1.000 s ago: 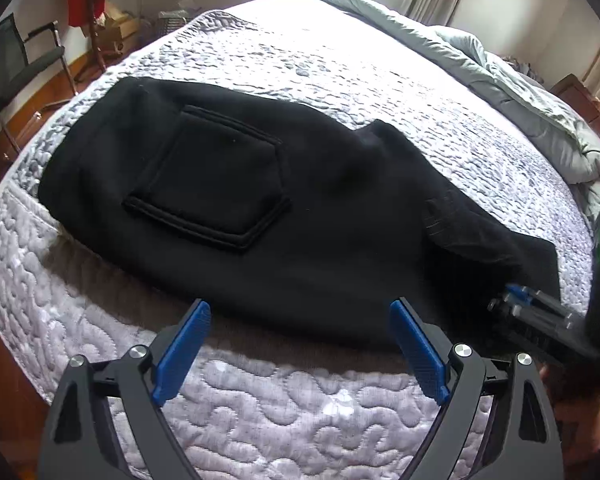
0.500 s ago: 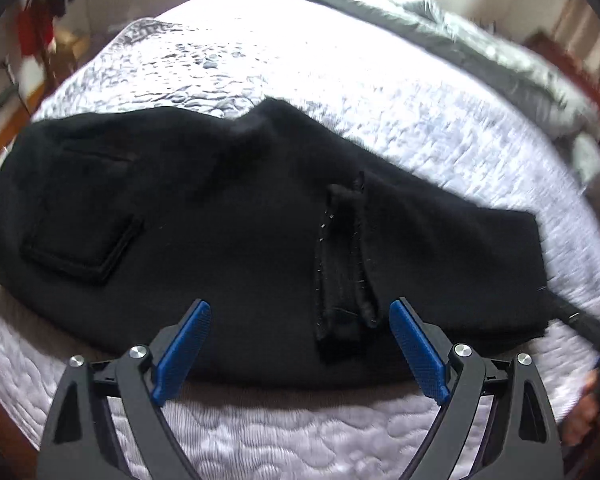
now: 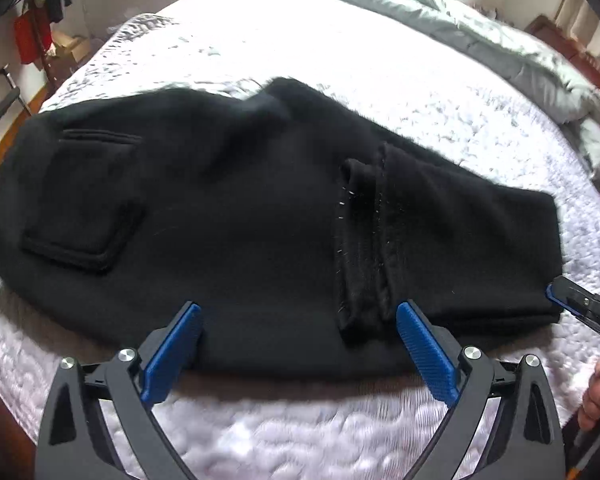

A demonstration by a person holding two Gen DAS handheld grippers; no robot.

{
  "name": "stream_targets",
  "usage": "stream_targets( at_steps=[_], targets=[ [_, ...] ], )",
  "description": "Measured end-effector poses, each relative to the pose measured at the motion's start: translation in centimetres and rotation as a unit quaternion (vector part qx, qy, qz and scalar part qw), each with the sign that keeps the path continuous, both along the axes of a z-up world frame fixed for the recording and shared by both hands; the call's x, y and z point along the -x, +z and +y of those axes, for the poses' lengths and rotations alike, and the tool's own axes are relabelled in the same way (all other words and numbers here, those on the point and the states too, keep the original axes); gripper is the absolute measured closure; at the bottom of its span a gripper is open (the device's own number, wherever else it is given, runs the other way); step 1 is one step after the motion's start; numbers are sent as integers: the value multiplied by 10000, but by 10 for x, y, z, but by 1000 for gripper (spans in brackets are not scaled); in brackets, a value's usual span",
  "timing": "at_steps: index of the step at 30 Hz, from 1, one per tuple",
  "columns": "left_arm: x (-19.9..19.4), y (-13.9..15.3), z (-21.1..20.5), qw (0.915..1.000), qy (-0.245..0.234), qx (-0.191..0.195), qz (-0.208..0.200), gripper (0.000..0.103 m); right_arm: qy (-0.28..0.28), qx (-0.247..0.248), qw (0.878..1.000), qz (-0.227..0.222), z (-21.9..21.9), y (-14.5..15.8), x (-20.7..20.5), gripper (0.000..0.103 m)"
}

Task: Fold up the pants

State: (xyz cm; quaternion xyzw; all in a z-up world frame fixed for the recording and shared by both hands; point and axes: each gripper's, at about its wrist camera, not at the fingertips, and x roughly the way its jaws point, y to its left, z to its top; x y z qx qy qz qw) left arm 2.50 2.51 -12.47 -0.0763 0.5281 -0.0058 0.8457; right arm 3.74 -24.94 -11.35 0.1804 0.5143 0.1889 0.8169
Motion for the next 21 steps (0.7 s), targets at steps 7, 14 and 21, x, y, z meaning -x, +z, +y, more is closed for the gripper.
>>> stream_targets(
  at_steps=[7,14,21],
  targets=[
    [47,14,103,9933,985,603,-31,5,267,209,9992,-219,32,20,5,40],
    [67,8,211,9718,1996,1248,-145,6,474,454,9978,-45,57,7,3,40],
    [45,2,246,9707,2134,1093,-119,5,456,668,9966,126,55,-5,0,39]
  ],
)
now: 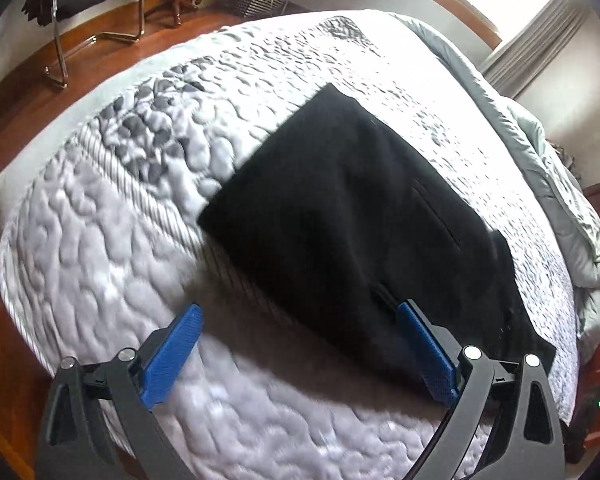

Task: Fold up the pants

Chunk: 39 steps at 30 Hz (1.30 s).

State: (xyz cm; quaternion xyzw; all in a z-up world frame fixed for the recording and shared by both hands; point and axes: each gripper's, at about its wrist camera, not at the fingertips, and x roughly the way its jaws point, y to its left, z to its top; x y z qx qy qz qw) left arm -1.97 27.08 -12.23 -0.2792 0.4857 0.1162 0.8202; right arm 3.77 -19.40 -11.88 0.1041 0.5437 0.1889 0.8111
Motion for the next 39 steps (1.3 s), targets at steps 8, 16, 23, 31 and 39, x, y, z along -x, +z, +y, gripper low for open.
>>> stream_targets(
  at_steps=[8,16,23,31,39],
  targets=[
    [-35,-15,16,9998,23,94,197,5,-83,72,9999,96,-8,-8,-9,39],
    [-55,-13,2,9982,-114,569,-137,8,-9,111,9999,88,-6,-11,-14,37],
    [-58,-26,10,9975,7,702,-27,31,10,34,10000,66,-9,-13,-16,36],
    [-55,17,-24,9979,-128,216,-596,74,-30,-10,10000,68,-14,-7,-14,36],
    [-48,68,-64,9896,-485,-205,-1342,75,-239,-133,9996,-89,-30,6,-5,36]
  ],
)
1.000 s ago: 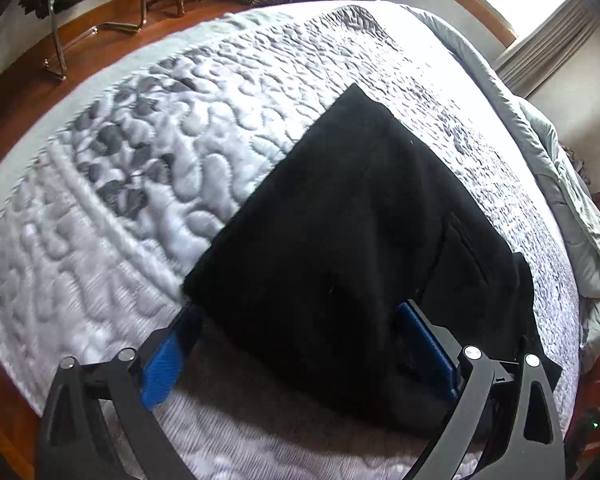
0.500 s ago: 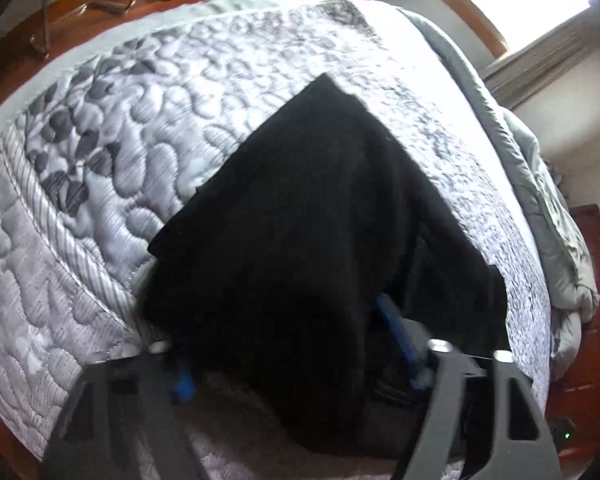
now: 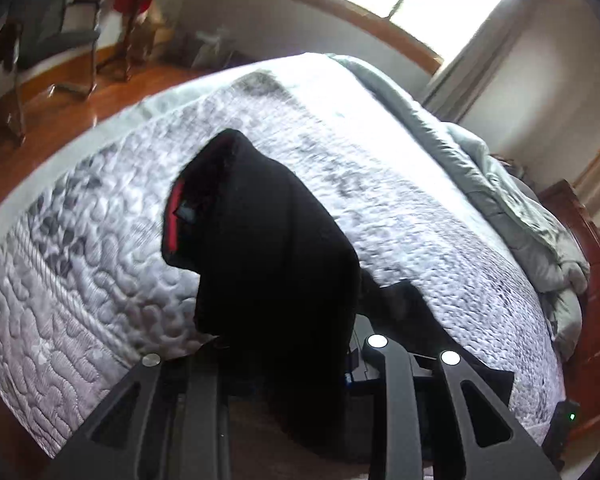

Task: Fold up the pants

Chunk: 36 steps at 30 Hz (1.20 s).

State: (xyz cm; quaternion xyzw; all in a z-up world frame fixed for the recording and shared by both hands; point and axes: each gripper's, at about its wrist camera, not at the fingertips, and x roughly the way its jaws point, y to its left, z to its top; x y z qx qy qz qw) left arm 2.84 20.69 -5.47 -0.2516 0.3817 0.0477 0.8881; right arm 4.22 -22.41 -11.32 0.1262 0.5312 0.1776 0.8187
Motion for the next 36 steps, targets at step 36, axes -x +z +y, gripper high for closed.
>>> stream_targets(
  at_steps=[36],
  targets=[
    [11,-29,-284,9234,-3432,-1684,359,36,-110,-257,9996,7,-24,-15,6,36]
  ],
)
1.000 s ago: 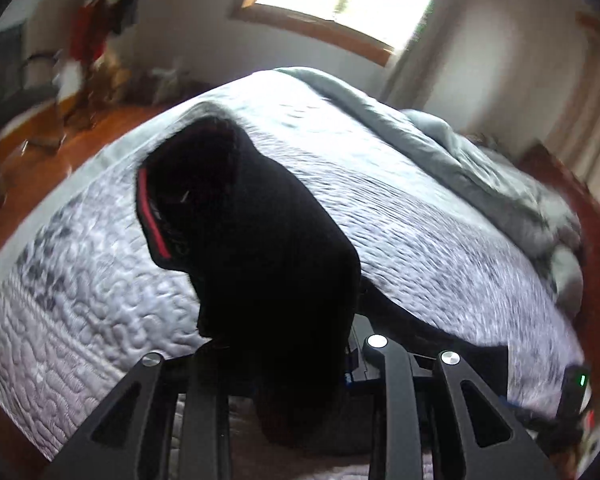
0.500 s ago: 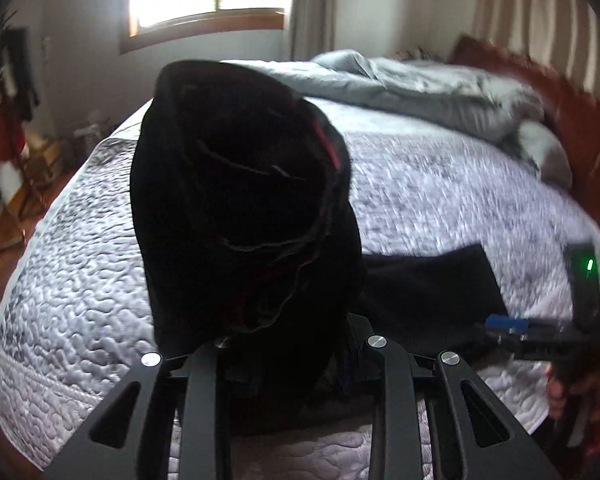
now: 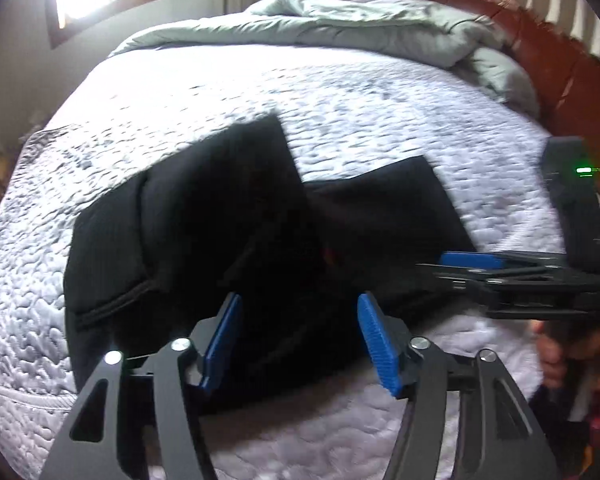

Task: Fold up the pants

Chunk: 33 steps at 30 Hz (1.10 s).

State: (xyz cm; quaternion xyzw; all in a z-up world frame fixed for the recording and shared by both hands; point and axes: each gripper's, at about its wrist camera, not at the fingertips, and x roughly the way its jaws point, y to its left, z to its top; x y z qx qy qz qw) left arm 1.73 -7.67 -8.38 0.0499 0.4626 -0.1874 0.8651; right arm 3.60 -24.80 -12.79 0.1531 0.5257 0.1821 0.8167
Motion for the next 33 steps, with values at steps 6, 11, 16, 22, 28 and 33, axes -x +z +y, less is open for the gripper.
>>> stream_targets(
  at_steps=[6,11,16,22,28,33],
  targets=[
    [7,34,65,9943,699,790,-119,20,-42,174,9998,-124,1,17,1,32],
    [-14,3,122,9835,1800,-2,203,20,34,848,9962,191,10,-2,-7,32],
    [-14,-28,145,9786,1939,21,687,20,167,950,9951,225,25,16,-8,30],
    [-8,-20,165,9711,2324,64,544,19,741,600,9954,71,69,50,-13,30],
    [-15,-20,190,9621,2650,-108,632,12,1201,165,9918,399,124,52,-30,30],
    [-16,-25,202,9594,2727,-26,723,11,990,199,9928,647,143,38,-57,26]
  ],
)
